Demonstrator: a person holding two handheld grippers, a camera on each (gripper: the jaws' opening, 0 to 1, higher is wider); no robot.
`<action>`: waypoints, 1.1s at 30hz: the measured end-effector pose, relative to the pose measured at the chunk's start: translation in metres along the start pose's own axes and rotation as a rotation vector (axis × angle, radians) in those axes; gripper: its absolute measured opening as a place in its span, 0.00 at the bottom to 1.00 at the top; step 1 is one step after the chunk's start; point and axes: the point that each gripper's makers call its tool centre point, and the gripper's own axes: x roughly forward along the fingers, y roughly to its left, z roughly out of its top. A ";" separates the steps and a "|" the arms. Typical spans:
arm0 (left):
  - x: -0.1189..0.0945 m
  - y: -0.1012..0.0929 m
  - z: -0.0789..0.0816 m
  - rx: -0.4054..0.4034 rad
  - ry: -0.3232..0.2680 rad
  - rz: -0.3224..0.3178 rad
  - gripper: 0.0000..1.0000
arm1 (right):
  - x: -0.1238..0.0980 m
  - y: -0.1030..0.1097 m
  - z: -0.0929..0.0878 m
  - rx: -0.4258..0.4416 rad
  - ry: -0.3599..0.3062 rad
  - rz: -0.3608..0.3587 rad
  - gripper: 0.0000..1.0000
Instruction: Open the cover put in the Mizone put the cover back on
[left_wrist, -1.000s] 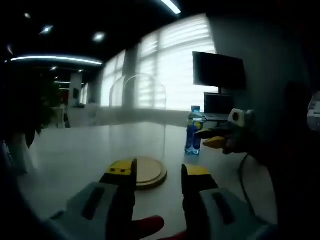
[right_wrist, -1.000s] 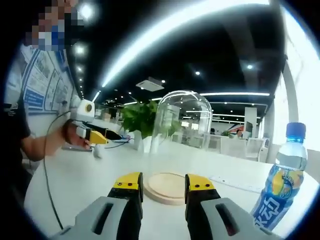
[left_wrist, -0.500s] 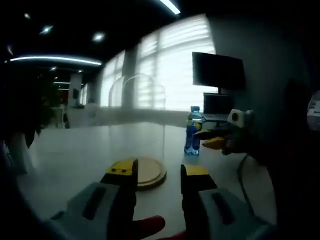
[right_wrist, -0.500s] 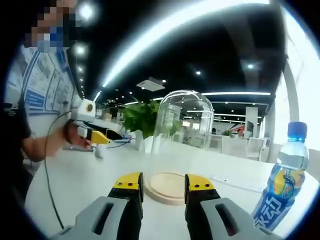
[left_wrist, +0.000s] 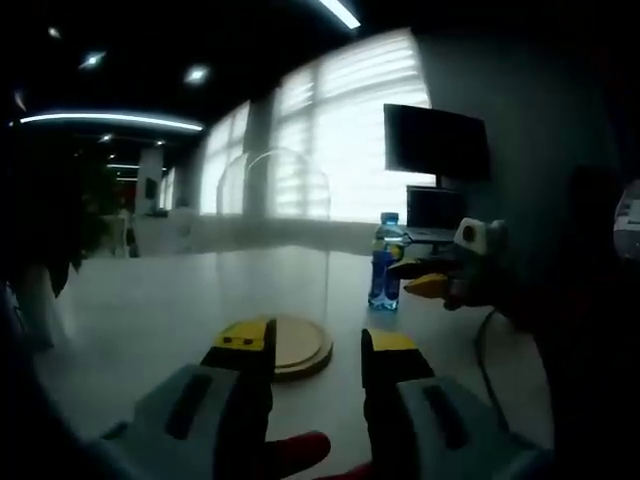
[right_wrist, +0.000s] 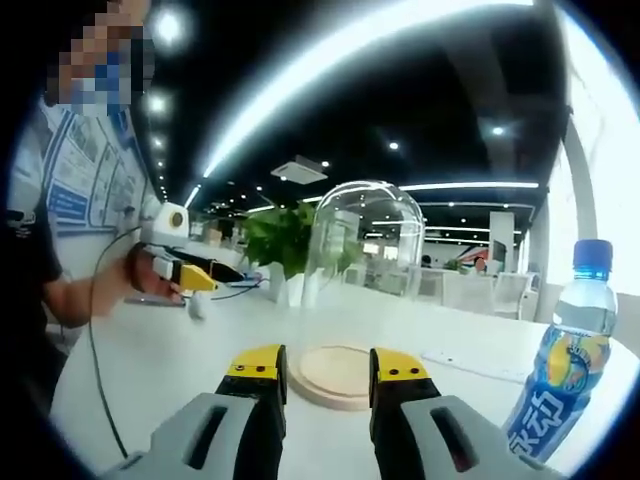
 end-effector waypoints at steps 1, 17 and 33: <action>0.000 0.000 0.001 -0.001 -0.003 0.000 0.26 | 0.000 0.000 0.000 -0.003 0.002 0.001 0.27; 0.001 0.000 0.000 -0.001 -0.001 0.003 0.27 | 0.000 0.002 0.001 -0.003 -0.003 0.006 0.27; -0.001 0.005 0.003 0.005 -0.006 0.057 0.27 | 0.000 0.002 0.000 0.002 -0.001 0.007 0.27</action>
